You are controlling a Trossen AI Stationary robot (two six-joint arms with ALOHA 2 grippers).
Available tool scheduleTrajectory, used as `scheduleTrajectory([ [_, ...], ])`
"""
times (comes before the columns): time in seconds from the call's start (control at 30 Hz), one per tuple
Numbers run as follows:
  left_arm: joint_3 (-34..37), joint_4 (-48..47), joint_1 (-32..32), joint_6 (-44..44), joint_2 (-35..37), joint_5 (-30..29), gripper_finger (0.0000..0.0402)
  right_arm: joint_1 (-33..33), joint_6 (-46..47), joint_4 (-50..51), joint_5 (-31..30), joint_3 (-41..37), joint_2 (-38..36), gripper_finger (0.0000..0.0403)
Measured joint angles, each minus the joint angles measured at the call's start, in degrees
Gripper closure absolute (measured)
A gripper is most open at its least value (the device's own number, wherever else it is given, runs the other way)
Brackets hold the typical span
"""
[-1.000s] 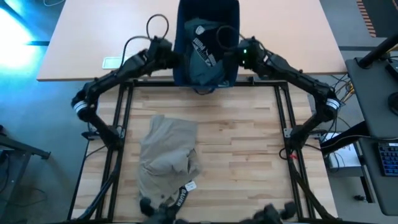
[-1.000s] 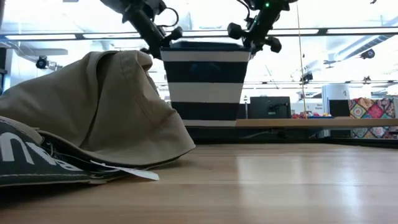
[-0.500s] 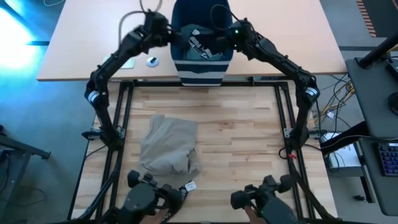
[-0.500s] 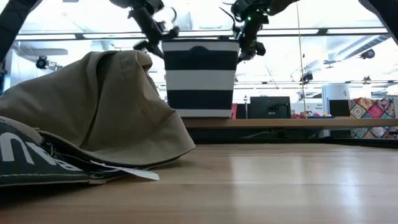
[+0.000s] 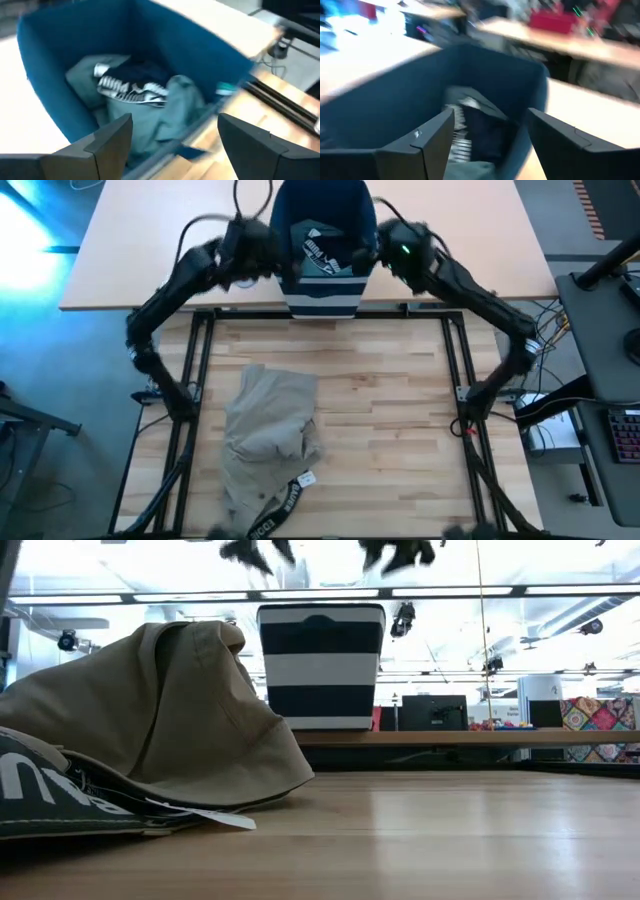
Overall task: Fold Laundry from Bin
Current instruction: Fold the brown shorts
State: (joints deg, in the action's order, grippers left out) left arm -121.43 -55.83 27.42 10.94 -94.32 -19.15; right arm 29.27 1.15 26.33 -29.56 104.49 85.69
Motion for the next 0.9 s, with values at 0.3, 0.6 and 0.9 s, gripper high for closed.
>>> scheduleTrajectory([
  [0.3,0.0,-19.8,-26.7,2.0,5.7,4.9,0.0129,-22.8,-7.1,-7.4,0.2,-24.5,-18.4,0.0174],
  [0.6,3.0,-25.1,-40.2,4.8,4.1,14.1,0.0144,-43.5,7.5,-7.3,-0.6,-37.9,-19.3,0.0174],
  [0.9,21.3,-16.3,-40.5,-8.1,4.7,21.3,0.0155,-55.2,38.9,-1.7,-5.0,-34.5,-7.9,0.0174],
])
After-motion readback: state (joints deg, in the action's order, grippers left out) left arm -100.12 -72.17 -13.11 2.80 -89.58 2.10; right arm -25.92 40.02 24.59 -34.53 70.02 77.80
